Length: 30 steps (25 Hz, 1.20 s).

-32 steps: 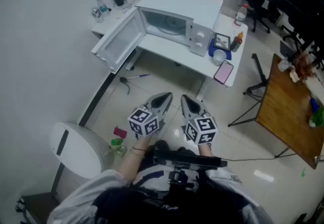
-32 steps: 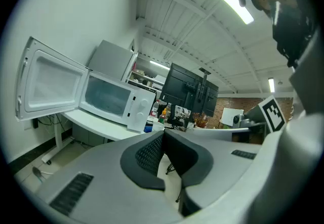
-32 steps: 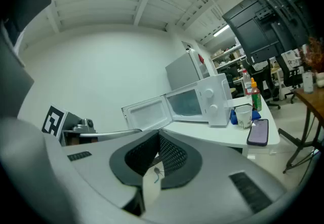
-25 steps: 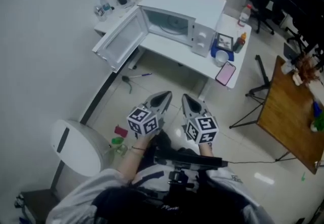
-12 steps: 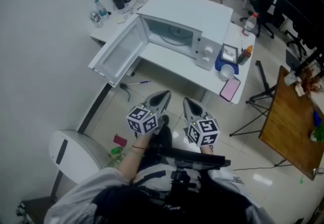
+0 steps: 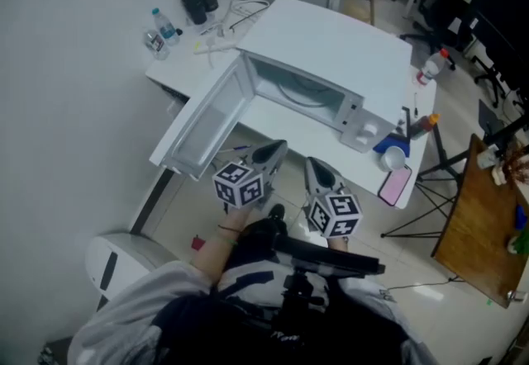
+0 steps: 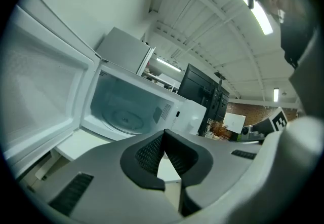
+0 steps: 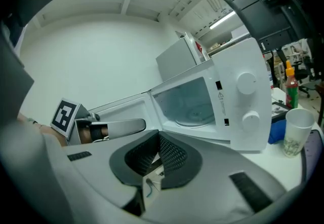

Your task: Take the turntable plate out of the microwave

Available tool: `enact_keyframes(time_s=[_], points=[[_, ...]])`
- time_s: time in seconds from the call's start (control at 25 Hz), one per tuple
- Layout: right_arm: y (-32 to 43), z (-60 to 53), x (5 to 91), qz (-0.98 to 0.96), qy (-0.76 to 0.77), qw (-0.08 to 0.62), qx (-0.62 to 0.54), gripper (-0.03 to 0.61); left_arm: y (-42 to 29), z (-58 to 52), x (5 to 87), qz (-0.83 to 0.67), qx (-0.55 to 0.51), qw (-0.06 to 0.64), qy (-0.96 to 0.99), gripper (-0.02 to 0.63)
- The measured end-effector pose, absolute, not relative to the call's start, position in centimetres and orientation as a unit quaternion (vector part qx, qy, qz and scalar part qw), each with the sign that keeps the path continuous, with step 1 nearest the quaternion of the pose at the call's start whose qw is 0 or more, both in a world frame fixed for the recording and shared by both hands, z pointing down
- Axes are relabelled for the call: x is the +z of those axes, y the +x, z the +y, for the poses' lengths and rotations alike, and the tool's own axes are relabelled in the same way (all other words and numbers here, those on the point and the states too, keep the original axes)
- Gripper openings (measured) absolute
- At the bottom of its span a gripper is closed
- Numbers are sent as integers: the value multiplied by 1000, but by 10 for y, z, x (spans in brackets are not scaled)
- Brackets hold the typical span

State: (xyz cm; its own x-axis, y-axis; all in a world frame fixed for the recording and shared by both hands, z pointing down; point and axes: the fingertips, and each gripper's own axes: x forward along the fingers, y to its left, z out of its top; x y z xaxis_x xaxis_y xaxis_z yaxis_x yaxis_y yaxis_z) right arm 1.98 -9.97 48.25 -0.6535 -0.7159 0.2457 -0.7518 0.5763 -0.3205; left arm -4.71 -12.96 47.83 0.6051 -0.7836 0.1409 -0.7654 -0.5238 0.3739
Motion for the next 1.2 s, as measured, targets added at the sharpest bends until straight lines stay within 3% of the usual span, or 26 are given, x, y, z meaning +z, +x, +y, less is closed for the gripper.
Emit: enact_keyframes(time_s=[0.64,0.84,1.2], points=[[45,-189,489,-827,520,46,209,8,-88,-282,524,-481,-31,291,826,9],[40,-196,496,-826,521,56,210,9,-101,-306,540,-495,-58,343,796,103],[28,-197,504,-828,513,71,216,9,-111,-344,567,-530,-28,363,766,175]])
